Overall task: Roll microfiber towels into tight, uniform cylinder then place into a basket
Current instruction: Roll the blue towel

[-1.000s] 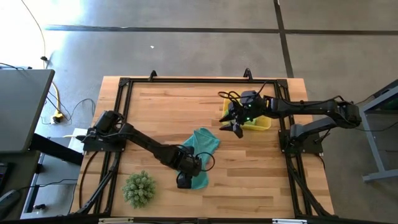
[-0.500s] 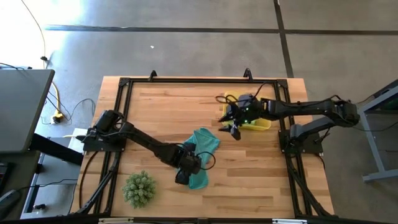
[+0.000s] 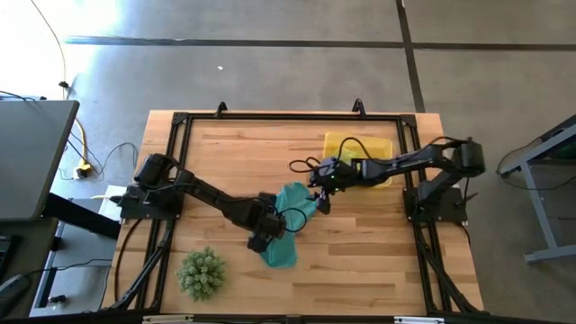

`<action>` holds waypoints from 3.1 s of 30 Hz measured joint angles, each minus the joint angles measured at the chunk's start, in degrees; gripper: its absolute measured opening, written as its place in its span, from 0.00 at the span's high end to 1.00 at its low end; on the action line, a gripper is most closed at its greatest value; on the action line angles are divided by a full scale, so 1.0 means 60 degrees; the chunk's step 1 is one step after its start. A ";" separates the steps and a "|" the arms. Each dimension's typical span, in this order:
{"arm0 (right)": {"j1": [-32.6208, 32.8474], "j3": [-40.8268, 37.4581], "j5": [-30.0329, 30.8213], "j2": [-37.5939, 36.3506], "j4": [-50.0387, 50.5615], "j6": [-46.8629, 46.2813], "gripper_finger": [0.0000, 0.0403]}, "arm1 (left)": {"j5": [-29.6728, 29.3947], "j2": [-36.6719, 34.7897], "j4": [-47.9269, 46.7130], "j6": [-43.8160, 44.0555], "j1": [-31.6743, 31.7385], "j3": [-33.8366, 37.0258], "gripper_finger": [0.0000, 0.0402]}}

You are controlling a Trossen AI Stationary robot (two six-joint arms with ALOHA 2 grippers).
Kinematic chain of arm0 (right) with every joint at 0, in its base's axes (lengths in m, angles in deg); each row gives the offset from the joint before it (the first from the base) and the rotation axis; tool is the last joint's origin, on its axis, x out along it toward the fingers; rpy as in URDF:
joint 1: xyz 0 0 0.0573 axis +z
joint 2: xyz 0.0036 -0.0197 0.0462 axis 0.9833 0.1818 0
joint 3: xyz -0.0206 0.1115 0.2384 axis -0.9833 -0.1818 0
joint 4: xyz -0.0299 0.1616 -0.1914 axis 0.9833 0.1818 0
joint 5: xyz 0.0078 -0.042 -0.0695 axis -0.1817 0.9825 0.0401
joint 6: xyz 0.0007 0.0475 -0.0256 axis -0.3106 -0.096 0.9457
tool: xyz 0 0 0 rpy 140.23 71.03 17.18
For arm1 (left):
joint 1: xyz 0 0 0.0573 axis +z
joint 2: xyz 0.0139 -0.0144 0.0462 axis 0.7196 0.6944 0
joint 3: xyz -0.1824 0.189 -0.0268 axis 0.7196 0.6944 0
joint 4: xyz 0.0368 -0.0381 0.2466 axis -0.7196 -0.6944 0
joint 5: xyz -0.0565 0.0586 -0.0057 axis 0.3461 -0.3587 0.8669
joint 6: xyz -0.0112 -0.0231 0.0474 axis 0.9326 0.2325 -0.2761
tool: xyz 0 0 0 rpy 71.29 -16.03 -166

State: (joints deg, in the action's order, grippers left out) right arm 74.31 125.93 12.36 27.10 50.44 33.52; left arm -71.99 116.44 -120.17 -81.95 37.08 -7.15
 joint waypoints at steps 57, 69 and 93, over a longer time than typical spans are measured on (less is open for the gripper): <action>-0.0903 0.4338 0.1928 0.3687 0.3840 0.7434 0.64 | -0.3380 -0.2962 -0.1400 0.4114 -0.2598 0.0002 0.73; -0.0867 0.4379 0.1571 0.3866 0.4126 0.6849 0.88 | -0.3696 -0.3182 -0.1096 0.4790 -0.3449 0.0026 0.73; 0.0018 0.4371 0.1811 0.2527 0.6070 0.3347 1.00 | -0.1659 -0.2698 -0.0022 0.3542 -0.2628 0.0019 0.60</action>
State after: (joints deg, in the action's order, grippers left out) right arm 74.42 152.16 23.22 42.26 86.86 53.61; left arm -81.94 100.26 -120.31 -60.70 21.31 -7.04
